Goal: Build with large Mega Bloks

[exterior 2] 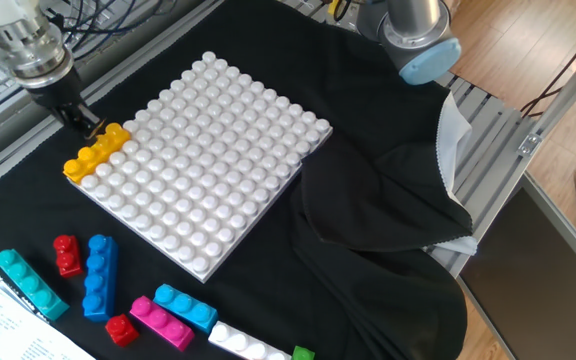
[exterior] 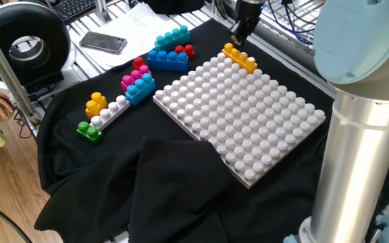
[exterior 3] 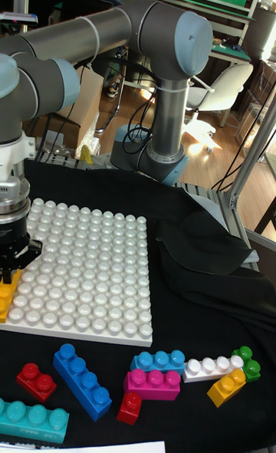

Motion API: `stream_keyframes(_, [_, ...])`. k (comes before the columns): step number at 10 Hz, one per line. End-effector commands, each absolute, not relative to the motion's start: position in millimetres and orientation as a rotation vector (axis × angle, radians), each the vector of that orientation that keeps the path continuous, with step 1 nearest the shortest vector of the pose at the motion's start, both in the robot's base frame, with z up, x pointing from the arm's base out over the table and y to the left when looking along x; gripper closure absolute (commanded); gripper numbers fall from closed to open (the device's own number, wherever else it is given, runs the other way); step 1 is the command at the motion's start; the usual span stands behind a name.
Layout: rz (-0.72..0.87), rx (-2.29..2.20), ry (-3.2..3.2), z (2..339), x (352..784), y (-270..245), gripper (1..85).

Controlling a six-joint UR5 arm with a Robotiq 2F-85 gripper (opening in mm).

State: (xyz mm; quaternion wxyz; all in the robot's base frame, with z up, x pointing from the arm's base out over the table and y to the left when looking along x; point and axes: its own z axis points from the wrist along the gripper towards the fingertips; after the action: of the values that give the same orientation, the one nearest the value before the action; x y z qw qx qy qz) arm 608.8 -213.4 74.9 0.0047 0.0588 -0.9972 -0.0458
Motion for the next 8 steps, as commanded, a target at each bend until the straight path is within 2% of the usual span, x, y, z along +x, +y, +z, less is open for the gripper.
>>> stream_keyframes(1, [-0.136, 0.16, -3.075, 77.7, 592.7, -216.7, 81.3])
stream_keyframes(8, [-0.141, 0.151, -3.08, 63.3, 594.8, -216.6, 82.3])
